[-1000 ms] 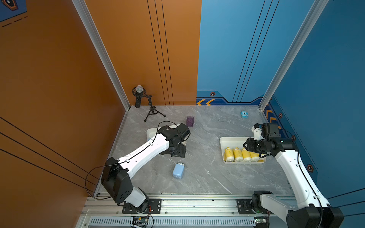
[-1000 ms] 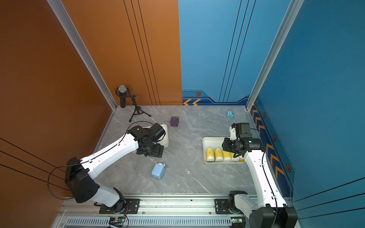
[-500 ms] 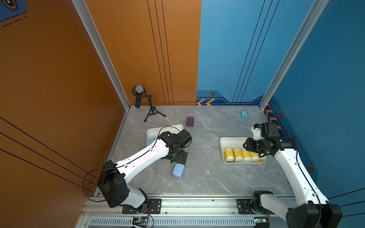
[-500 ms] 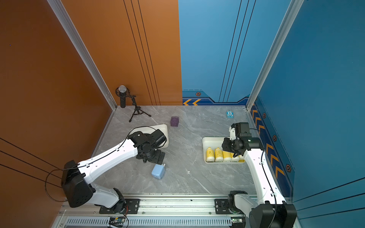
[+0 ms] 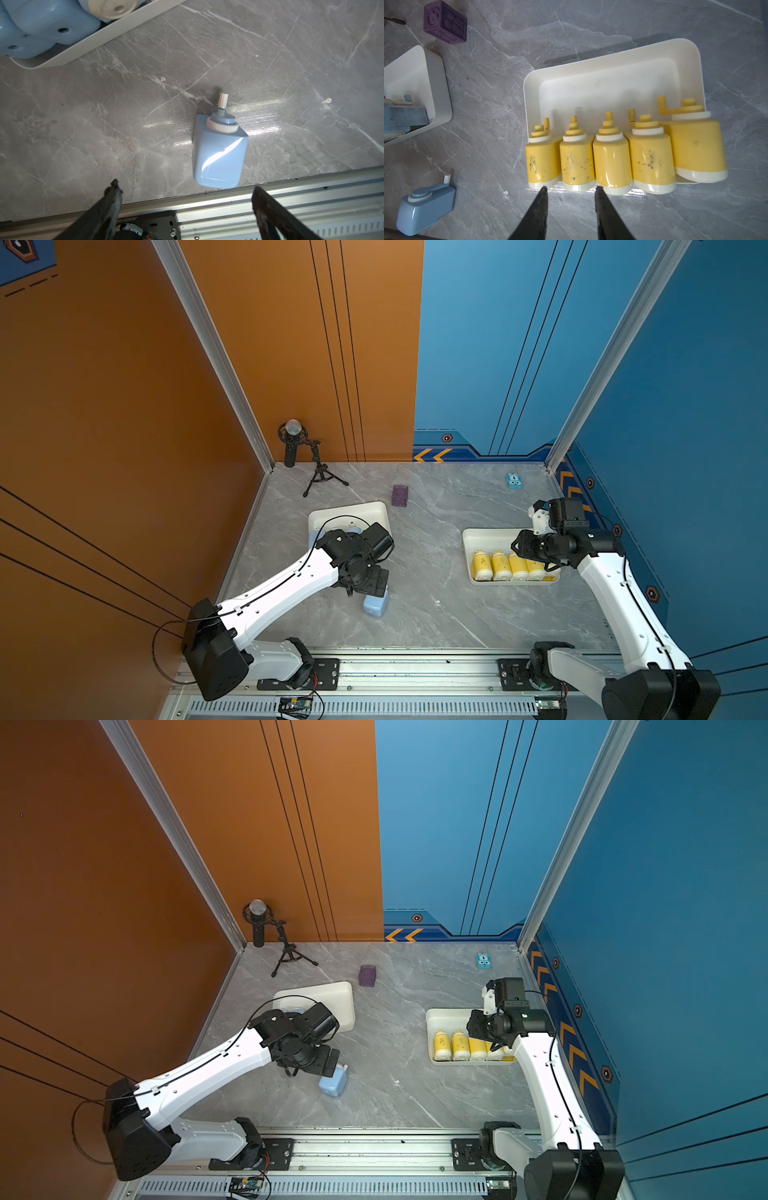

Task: Place the pencil sharpeners by color into the storage box
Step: Pick up the pencil sharpener from the center of the board.

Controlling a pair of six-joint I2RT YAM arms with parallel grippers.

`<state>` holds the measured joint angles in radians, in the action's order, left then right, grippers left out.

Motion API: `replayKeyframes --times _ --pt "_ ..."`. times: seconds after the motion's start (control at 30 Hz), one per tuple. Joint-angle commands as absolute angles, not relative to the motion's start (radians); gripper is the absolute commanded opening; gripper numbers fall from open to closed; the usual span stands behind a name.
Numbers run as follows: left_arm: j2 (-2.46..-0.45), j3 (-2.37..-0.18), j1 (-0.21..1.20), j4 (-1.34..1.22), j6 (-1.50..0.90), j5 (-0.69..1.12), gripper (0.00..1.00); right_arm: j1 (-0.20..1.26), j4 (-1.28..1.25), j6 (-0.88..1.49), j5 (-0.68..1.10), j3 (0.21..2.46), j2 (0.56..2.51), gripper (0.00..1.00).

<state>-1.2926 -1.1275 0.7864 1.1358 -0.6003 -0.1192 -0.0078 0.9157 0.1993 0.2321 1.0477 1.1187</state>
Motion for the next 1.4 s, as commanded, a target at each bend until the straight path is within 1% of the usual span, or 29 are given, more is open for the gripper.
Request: replayKeyframes --times 0.0,0.5,0.87,1.17,1.37 --pt "-1.259 -1.104 0.801 1.142 -0.624 -0.092 0.99 -0.015 0.940 0.201 0.224 1.058 1.112 0.39" --pt "-1.179 -1.037 0.831 1.145 -0.670 -0.087 0.99 -0.015 0.943 0.199 0.229 1.060 1.104 0.39" --pt "-1.147 -0.942 0.851 1.145 -0.722 -0.096 0.99 -0.014 0.949 0.197 0.228 1.048 1.101 0.39" --pt "-1.249 -1.000 0.859 1.134 -0.654 -0.071 0.99 -0.015 0.946 0.196 0.227 1.047 1.111 0.39" --pt "-1.343 -1.023 0.861 1.074 -0.618 -0.032 0.99 -0.014 0.940 0.195 0.236 1.049 1.109 0.39"
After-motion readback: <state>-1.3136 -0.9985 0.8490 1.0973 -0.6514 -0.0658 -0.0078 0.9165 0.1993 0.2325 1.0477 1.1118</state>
